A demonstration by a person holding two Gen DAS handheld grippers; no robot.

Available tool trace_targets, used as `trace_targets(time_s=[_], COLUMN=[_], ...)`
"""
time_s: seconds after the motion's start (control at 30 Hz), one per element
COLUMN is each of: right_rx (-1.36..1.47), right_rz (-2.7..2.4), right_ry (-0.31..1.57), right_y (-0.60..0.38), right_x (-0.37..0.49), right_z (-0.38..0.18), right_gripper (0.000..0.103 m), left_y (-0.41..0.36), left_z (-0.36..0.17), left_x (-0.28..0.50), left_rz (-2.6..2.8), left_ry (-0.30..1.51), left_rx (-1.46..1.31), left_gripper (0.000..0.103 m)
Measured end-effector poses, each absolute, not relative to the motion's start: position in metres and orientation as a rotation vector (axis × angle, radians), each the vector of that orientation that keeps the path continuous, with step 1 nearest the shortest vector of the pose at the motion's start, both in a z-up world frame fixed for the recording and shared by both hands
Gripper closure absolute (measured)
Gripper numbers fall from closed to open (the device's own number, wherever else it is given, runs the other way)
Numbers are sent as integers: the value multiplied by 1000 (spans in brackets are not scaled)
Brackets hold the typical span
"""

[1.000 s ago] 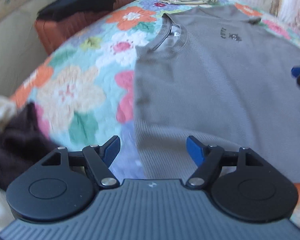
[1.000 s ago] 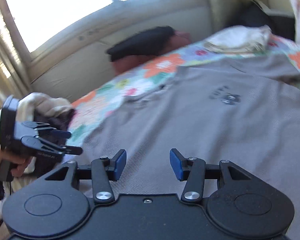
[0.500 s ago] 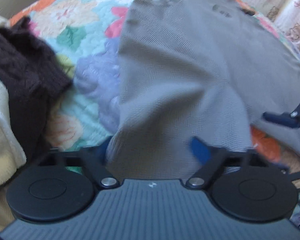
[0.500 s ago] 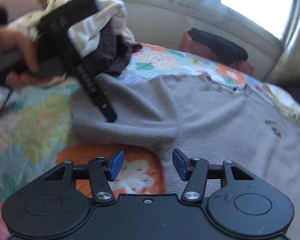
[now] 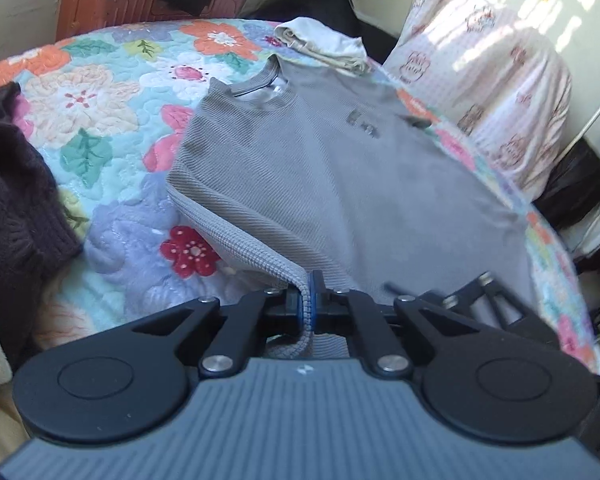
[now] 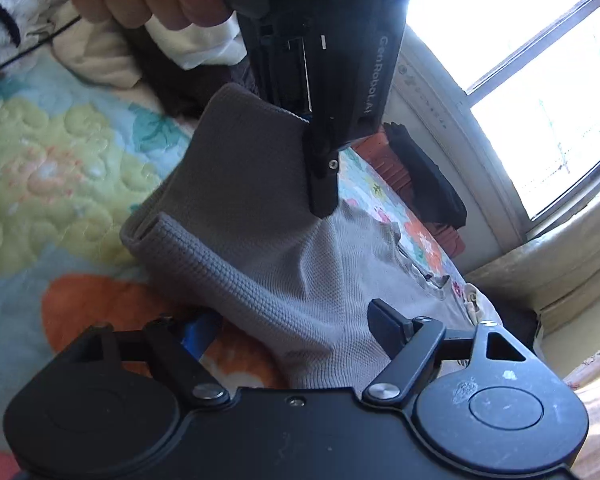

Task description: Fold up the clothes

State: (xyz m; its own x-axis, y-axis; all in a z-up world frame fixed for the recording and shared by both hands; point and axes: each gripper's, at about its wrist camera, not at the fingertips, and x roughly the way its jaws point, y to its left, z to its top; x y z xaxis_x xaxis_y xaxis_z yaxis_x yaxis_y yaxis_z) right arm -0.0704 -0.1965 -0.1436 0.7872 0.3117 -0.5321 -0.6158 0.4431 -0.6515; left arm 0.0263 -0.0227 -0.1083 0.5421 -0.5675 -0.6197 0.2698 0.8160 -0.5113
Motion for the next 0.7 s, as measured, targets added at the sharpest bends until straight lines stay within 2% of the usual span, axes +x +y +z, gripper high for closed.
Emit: trace_targets(time_s=[0.03, 0.07, 0.13, 0.23, 0.43, 0.7], right_rx=[-942, -918, -857, -730, -438, 199], right_rz=[610, 633, 653, 643, 612, 576], right_ry=[360, 392, 447, 452, 543, 685], right_y=[-196, -197, -200, -213, -256, -353], right_x=[-69, -66, -60, -55, -7, 67], right_z=[-143, -143, -143, -136, -97, -108], right_gripper=[43, 65, 93, 97, 97, 98], left_y=[-19, -17, -17, -25, -43, -91], left_z=[-110, -111, -111, -106, -90, -90], left_x=[28, 29, 31, 36, 69, 117], left_rz=[-530, -539, -534, -494, -562, -561], left_ry=[865, 863, 858, 841, 820, 801], left_rx=[-441, -481, -507, -422, -457, -382], left_gripper=[100, 100, 100, 100, 100, 101])
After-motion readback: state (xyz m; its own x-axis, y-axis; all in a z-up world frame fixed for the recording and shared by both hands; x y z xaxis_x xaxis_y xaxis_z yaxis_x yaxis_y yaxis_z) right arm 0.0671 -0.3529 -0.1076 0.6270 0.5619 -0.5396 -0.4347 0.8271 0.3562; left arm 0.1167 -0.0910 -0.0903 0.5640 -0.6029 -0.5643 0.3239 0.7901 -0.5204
